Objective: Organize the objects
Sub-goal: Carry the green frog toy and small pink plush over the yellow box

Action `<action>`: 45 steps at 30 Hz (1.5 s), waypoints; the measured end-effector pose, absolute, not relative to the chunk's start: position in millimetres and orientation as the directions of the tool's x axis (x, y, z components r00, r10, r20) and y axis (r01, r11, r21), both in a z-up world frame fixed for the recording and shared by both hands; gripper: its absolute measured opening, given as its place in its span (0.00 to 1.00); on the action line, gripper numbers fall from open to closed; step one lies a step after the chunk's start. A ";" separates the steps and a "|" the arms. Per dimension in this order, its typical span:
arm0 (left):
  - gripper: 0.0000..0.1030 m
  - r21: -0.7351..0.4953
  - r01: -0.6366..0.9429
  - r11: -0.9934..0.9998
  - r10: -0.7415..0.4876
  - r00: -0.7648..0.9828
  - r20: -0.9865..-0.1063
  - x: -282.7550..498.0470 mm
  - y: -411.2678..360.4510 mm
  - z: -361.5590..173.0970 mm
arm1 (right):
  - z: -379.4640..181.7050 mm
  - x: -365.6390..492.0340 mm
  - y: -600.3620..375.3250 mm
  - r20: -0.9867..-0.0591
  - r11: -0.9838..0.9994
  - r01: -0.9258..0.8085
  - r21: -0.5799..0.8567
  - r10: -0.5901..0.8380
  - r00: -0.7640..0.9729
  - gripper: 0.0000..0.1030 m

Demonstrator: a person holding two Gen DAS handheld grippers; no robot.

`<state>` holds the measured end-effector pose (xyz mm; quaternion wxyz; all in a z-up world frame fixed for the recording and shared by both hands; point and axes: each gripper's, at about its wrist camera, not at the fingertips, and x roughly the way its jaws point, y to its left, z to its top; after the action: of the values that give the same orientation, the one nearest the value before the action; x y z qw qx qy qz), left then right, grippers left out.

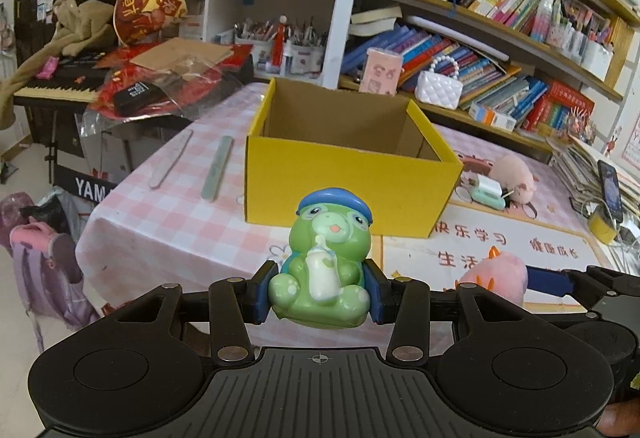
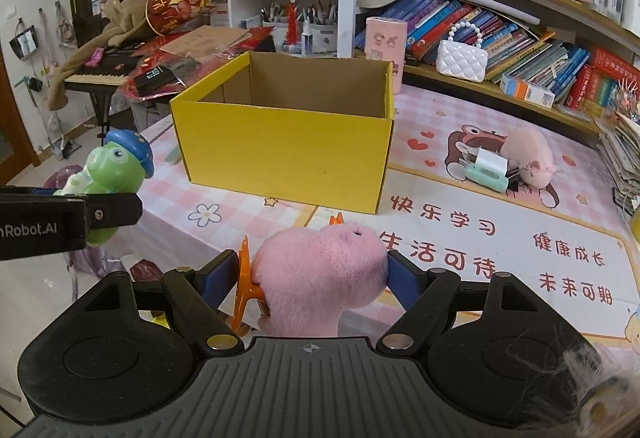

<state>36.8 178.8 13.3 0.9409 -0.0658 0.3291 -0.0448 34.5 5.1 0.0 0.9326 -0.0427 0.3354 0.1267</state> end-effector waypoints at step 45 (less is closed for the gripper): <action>0.42 -0.069 0.023 0.997 -0.059 0.810 -0.583 214.8 152.6 25.1 | 22.6 239.2 7.0 -0.565 0.937 -0.344 -0.065 0.250 0.787 0.75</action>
<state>214.8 152.6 25.1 0.9509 -0.0294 0.3073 -0.0215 239.2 7.0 22.6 0.9415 -0.0822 0.2861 0.1577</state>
